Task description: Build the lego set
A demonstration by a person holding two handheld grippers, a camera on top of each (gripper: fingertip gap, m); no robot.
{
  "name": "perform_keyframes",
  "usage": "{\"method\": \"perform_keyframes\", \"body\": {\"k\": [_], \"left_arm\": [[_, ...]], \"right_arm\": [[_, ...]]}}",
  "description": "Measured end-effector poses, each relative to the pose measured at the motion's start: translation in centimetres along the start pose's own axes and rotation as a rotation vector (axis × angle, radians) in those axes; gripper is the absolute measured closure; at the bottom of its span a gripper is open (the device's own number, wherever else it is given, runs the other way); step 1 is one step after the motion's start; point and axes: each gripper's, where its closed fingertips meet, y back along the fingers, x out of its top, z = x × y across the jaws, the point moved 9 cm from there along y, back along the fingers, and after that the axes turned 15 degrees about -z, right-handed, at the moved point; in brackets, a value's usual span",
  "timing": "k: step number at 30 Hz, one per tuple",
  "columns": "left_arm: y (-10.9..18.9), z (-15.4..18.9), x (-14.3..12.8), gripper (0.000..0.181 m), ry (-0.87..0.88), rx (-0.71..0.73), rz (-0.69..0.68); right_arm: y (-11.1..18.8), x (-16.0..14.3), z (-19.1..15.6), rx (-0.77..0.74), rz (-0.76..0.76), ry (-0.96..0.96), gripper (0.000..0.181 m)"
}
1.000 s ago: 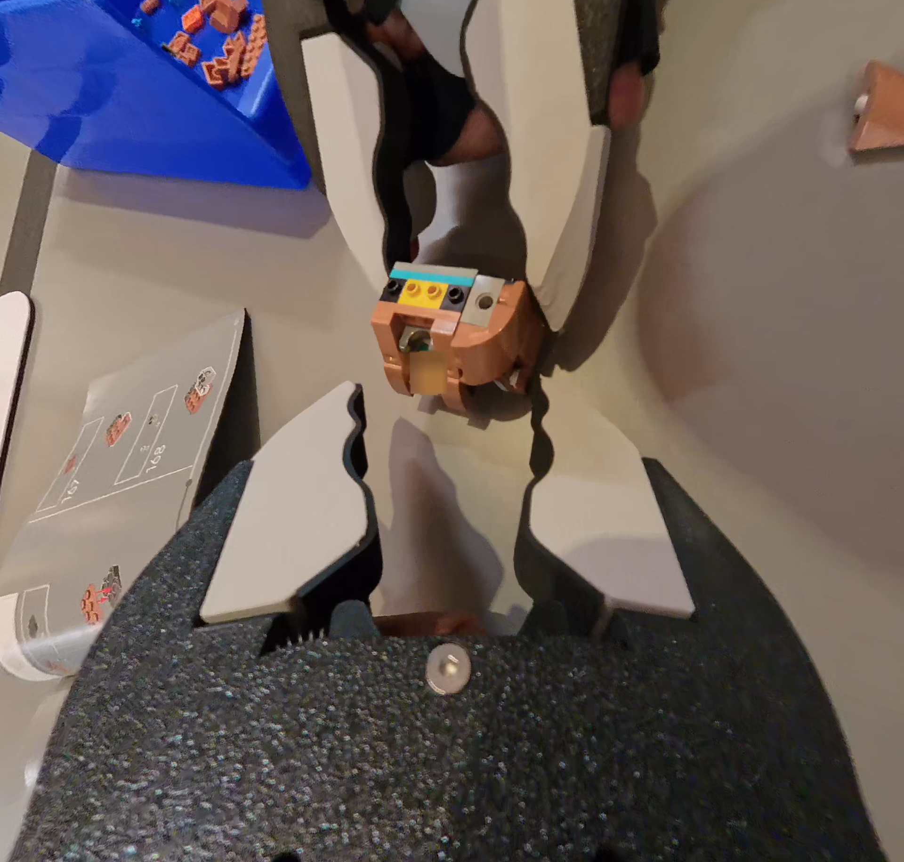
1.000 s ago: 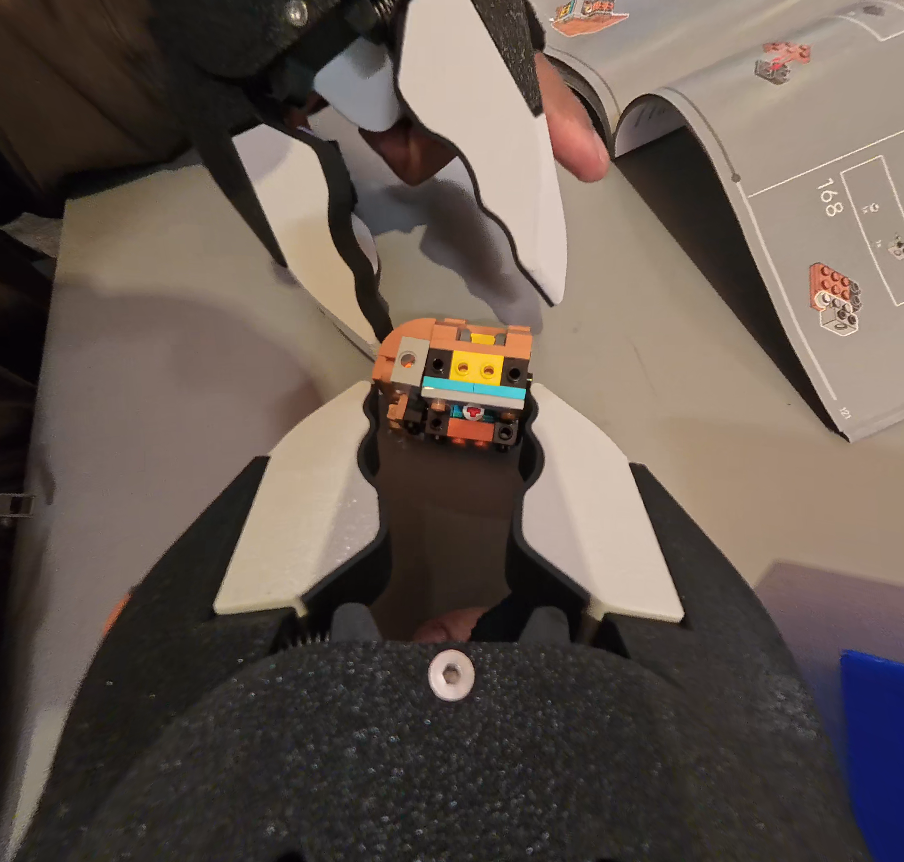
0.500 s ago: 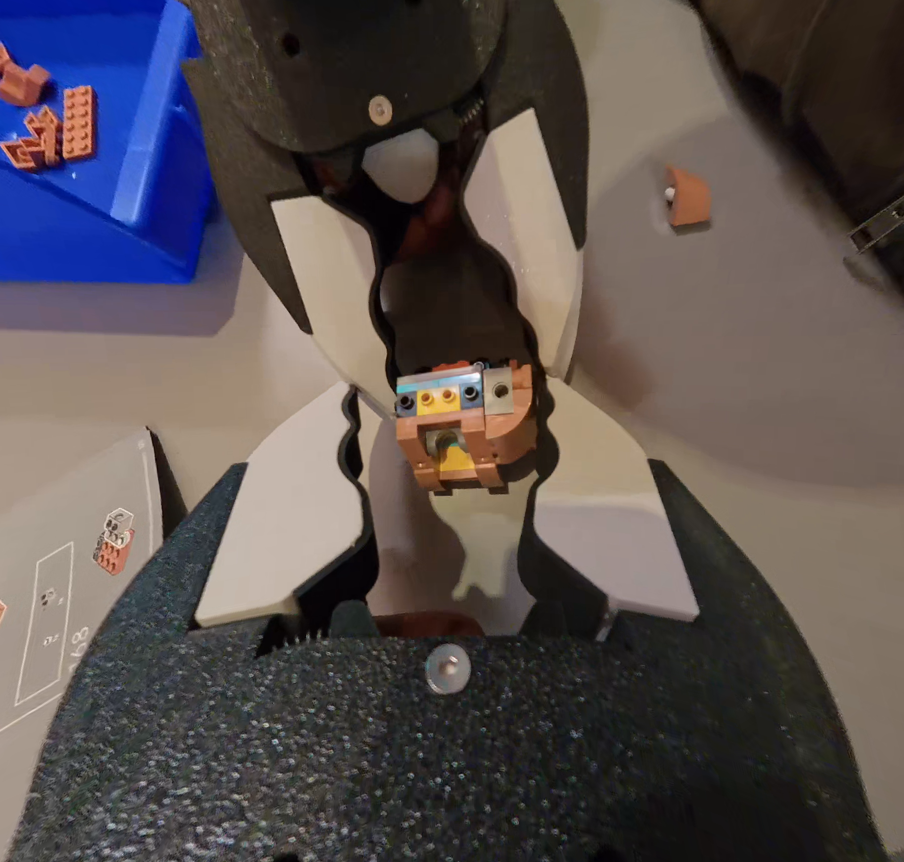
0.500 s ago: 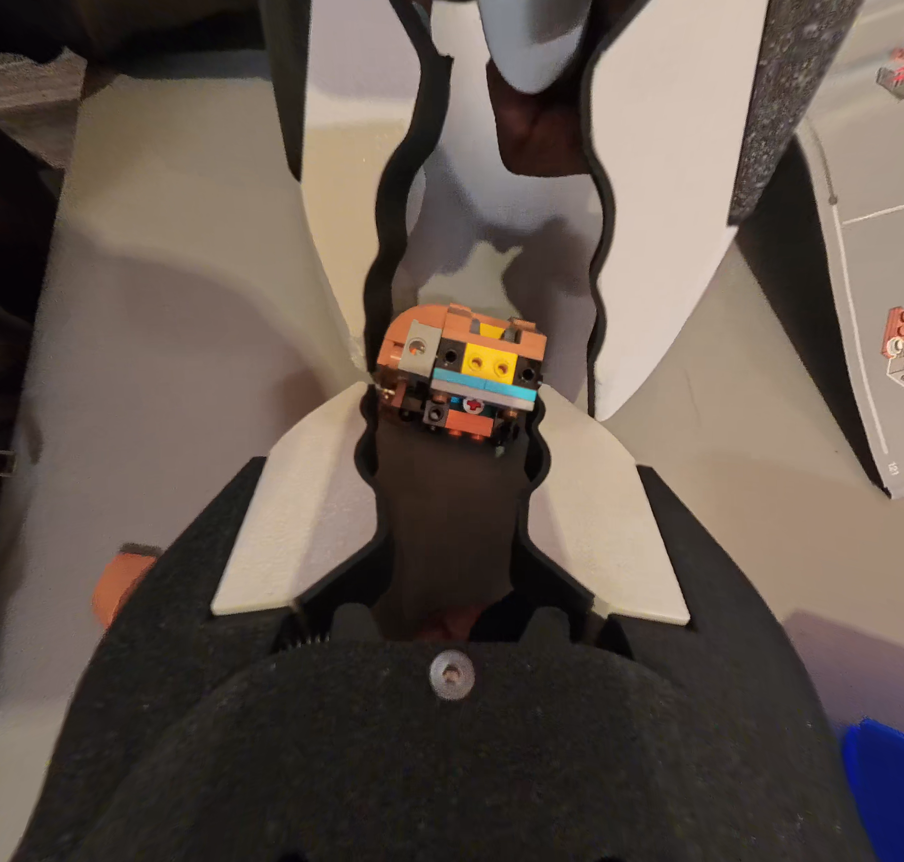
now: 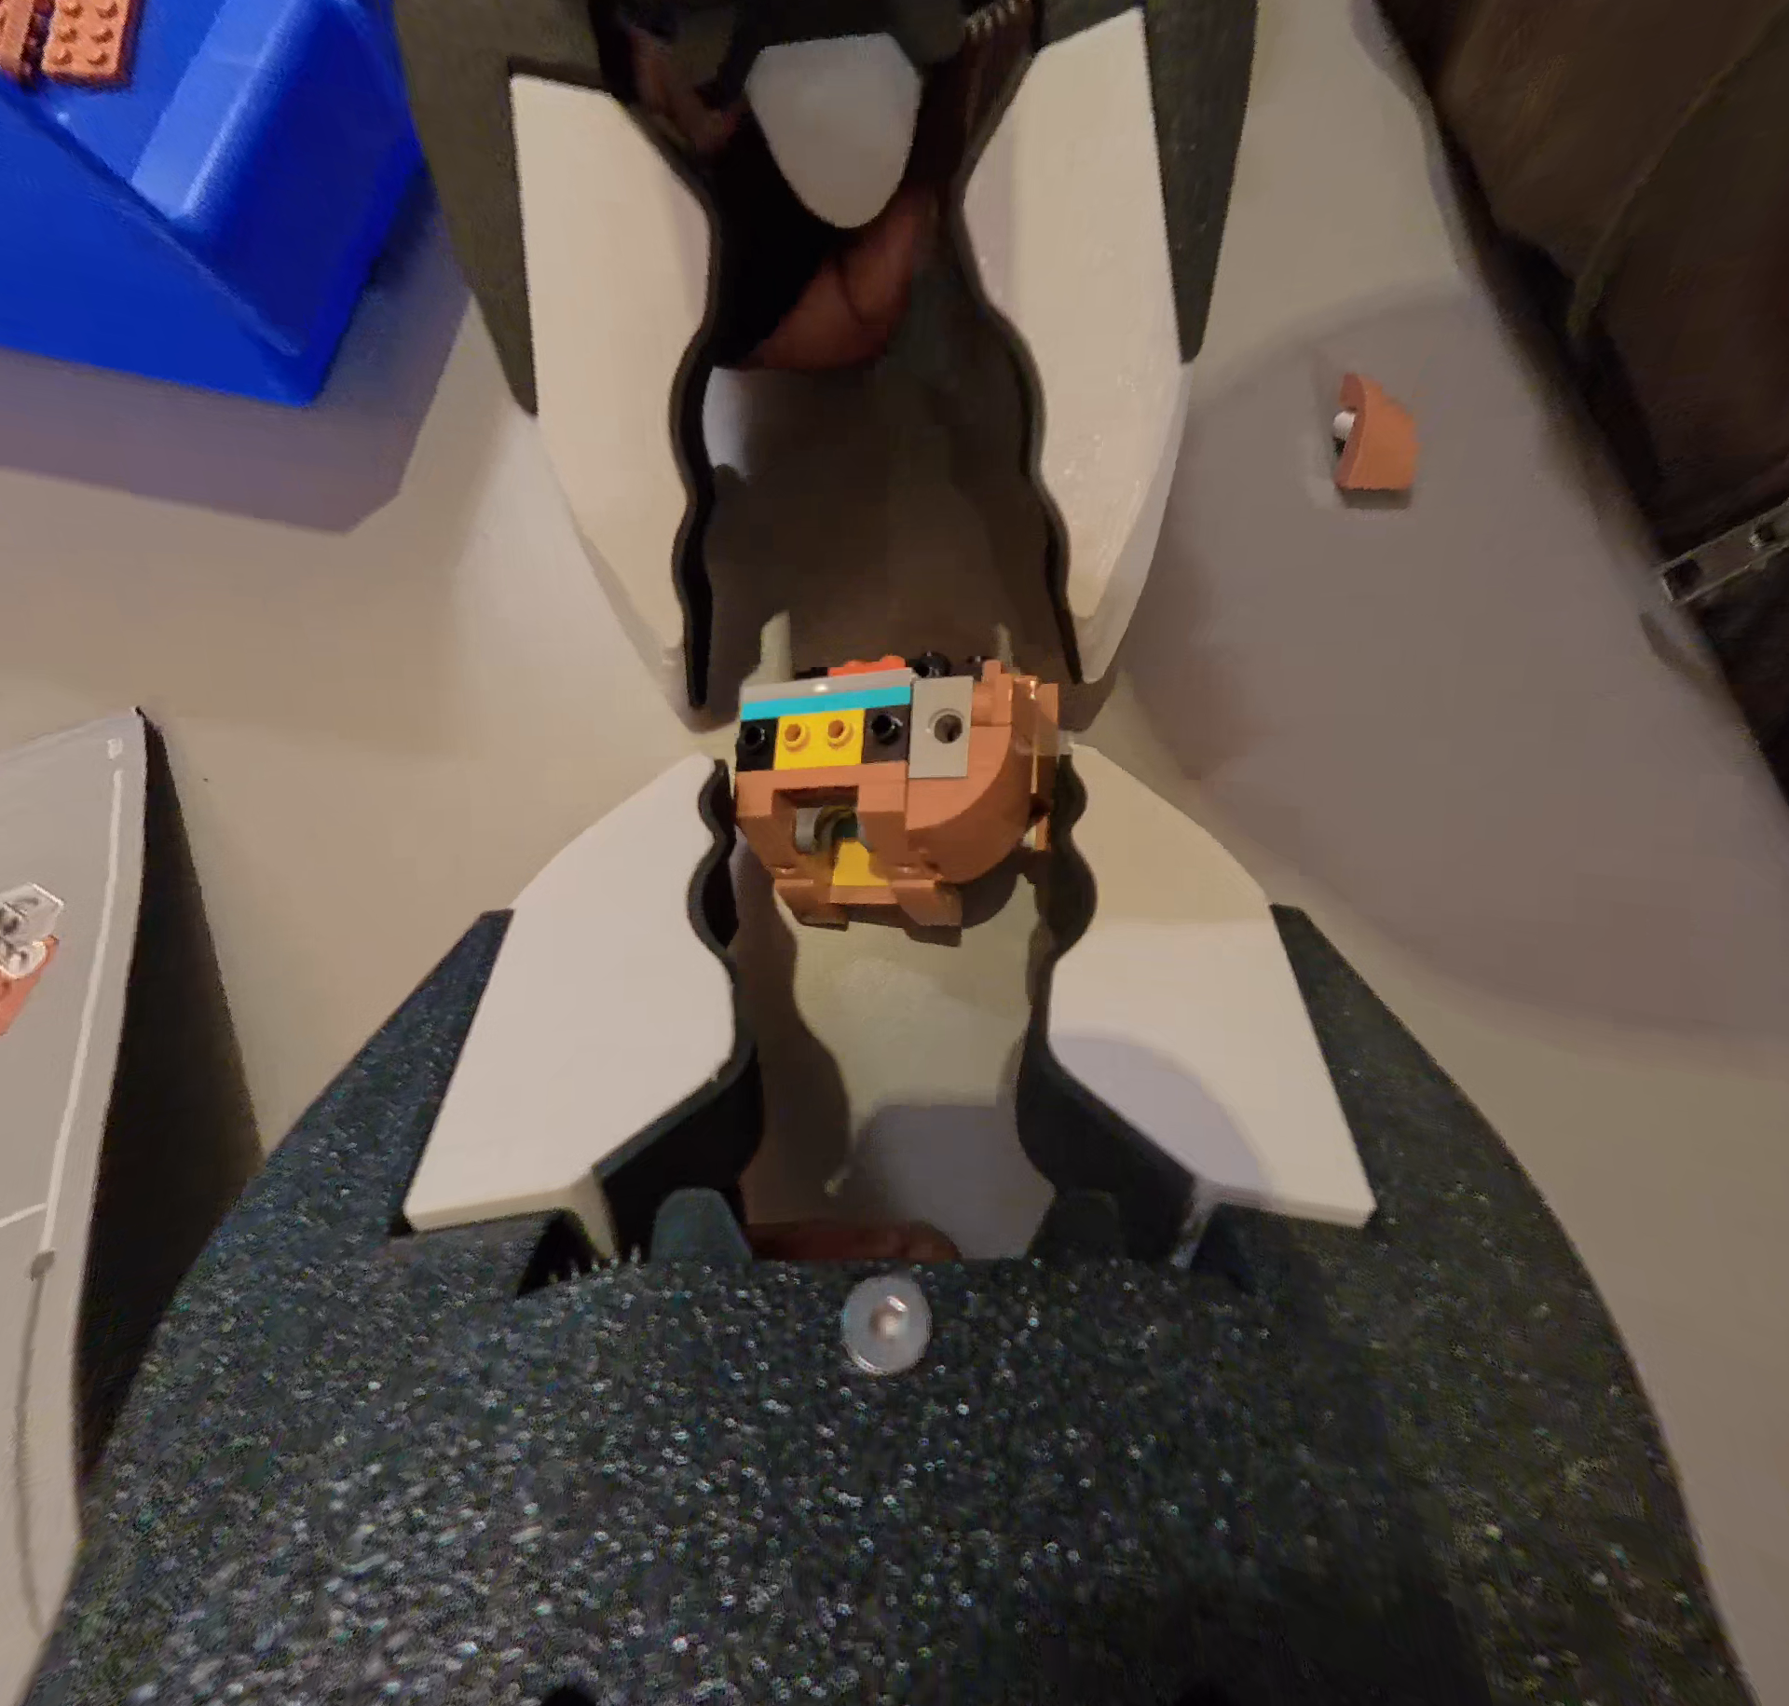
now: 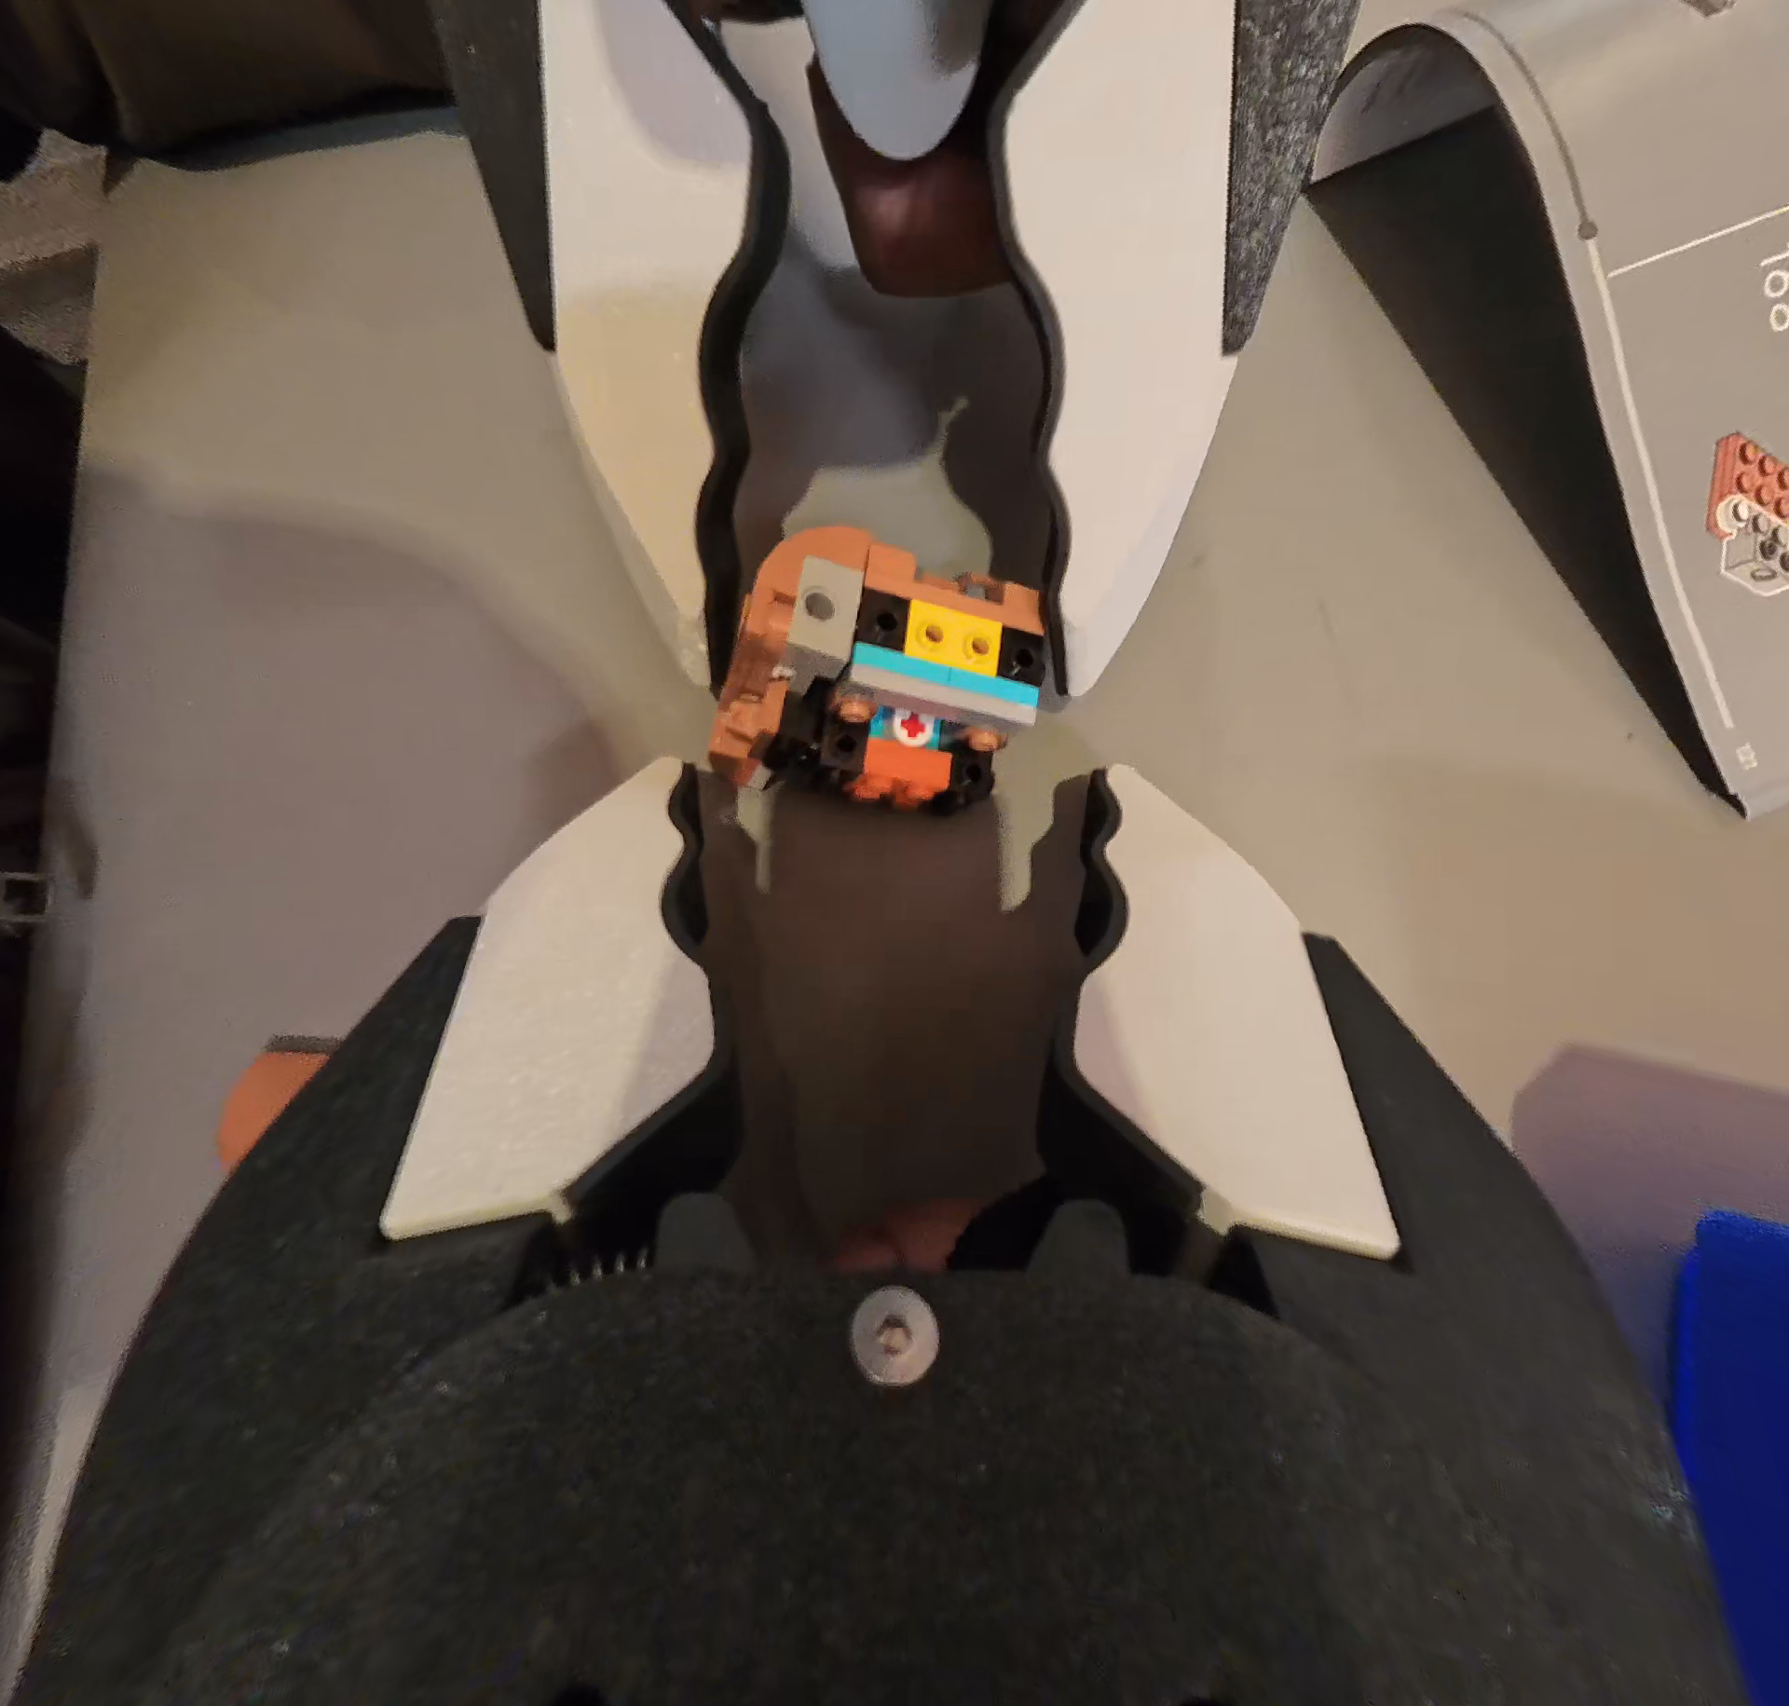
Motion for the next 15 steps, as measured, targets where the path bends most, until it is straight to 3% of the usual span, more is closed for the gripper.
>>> {"method": "perform_keyframes", "body": {"k": [7,15], "left_arm": [[0.5,0.1,-0.9,0.118,0.161,-0.040,0.211],[2.8,0.8,-0.5,0.123,0.315,0.058,0.655]], "right_arm": [[1.4,-1.0,0.1,0.015,0.122,-0.098,0.106],[2.3,-0.5,-0.2,0.095,0.349,-0.198,0.101]]}}
